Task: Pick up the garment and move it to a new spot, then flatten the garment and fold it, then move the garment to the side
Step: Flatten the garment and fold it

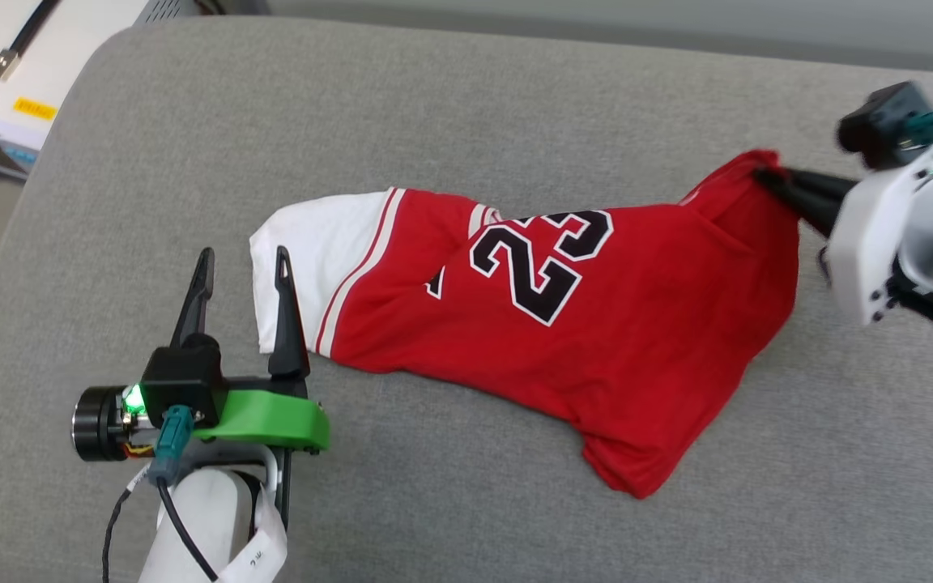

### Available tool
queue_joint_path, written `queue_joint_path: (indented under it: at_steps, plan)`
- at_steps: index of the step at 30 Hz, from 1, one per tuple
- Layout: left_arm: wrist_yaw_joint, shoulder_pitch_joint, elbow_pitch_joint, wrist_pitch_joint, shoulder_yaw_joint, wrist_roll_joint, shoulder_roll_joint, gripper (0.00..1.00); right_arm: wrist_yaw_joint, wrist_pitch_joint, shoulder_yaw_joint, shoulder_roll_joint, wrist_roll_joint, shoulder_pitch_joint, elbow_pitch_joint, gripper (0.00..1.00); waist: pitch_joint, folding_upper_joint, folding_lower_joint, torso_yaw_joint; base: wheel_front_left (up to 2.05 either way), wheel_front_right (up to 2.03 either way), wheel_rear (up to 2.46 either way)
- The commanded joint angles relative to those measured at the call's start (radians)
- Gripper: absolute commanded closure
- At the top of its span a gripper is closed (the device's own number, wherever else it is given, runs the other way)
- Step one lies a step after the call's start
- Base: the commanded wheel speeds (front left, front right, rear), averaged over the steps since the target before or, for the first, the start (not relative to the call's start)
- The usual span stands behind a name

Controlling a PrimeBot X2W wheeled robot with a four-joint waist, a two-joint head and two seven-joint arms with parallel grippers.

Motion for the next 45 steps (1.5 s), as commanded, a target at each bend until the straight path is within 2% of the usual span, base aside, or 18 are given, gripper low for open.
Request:
queue_joint_path:
  at_steps: [1, 5, 10, 15, 19, 23, 25, 29, 34, 36, 40, 45]
  plan:
    - [-0.009, 0.023, 0.003, -0.006, 0.005, 0.006, -0.007, 0.00, -0.001, -0.025, -0.025, -0.028, -0.002, 0.003, -0.020, 1.00, -0.053, 0.0000, 0.0000, -0.047, 0.00, 0.00, 0.00]
    - [-0.014, 0.053, 0.006, -0.006, 0.013, 0.012, -0.013, 0.00, -0.001, -0.075, -0.116, -0.113, 0.002, 0.076, -0.082, 1.00, -0.086, 0.0000, 0.0000, -0.073, 0.00, 0.00, 0.00]
    - [-0.021, 0.095, 0.016, -0.006, 0.027, 0.012, -0.017, 0.00, -0.001, -0.126, -0.267, -0.200, 0.023, 0.276, -0.138, 1.00, -0.120, 0.0000, 0.0000, -0.111, 0.00, 0.00, 0.00]
    - [-0.024, 0.127, 0.023, -0.006, 0.042, 0.014, -0.021, 0.00, -0.001, -0.147, -0.454, -0.207, 0.024, 0.547, -0.154, 1.00, -0.144, 0.0000, 0.0000, -0.141, 0.00, 0.00, 0.00]
    - [-0.031, 0.134, 0.031, -0.006, 0.048, 0.017, -0.024, 0.00, -0.001, -0.147, -0.603, -0.145, 0.003, 0.794, -0.159, 1.00, -0.151, 0.0000, 0.0000, -0.153, 0.00, 0.00, 0.00]
    - [-0.039, 0.131, 0.038, -0.006, 0.048, 0.021, -0.028, 0.00, -0.001, -0.122, -0.733, -0.025, -0.037, 1.021, -0.155, 1.00, -0.148, 0.0000, 0.0000, -0.156, 0.00, 0.00, 0.00]
    - [-0.043, 0.126, 0.042, -0.006, 0.046, 0.023, -0.029, 0.00, -0.001, -0.092, -0.766, 0.028, -0.072, 1.103, -0.146, 1.00, -0.144, 0.0000, 0.0000, -0.152, 0.00, 0.00, 0.00]
    - [-0.051, 0.113, 0.050, -0.006, 0.044, 0.029, -0.031, 0.00, -0.001, -0.041, -0.806, 0.140, -0.100, 1.206, -0.118, 1.00, -0.135, 0.0000, 0.0000, -0.143, 0.00, 0.00, 0.00]
    - [-0.053, 0.112, 0.055, -0.006, 0.044, 0.041, -0.032, 0.00, -0.001, -0.014, -0.819, 0.205, -0.149, 1.221, -0.104, 1.00, -0.132, 0.0000, 0.0000, -0.139, 0.00, 0.00, 0.00]
    - [-0.055, 0.114, 0.057, -0.006, 0.045, 0.044, -0.032, 0.00, -0.001, -0.039, -0.850, 0.217, -0.168, 1.204, -0.125, 0.00, -0.135, 0.0000, 0.0000, -0.140, 0.00, 0.00, 0.00]
    - [-0.059, 0.120, 0.060, -0.006, 0.046, 0.051, -0.031, 0.00, -0.001, -0.081, -0.919, 0.210, -0.187, 1.167, -0.224, 0.00, -0.143, 0.0000, 0.0000, -0.139, 0.00, 0.00, 0.00]
    - [-0.063, 0.111, 0.054, -0.006, 0.040, 0.057, -0.032, 0.00, -0.001, -0.096, -1.005, 0.165, -0.210, 1.085, -0.386, 0.00, -0.129, 0.0000, 0.0000, -0.126, 0.00, 0.00, 0.00]
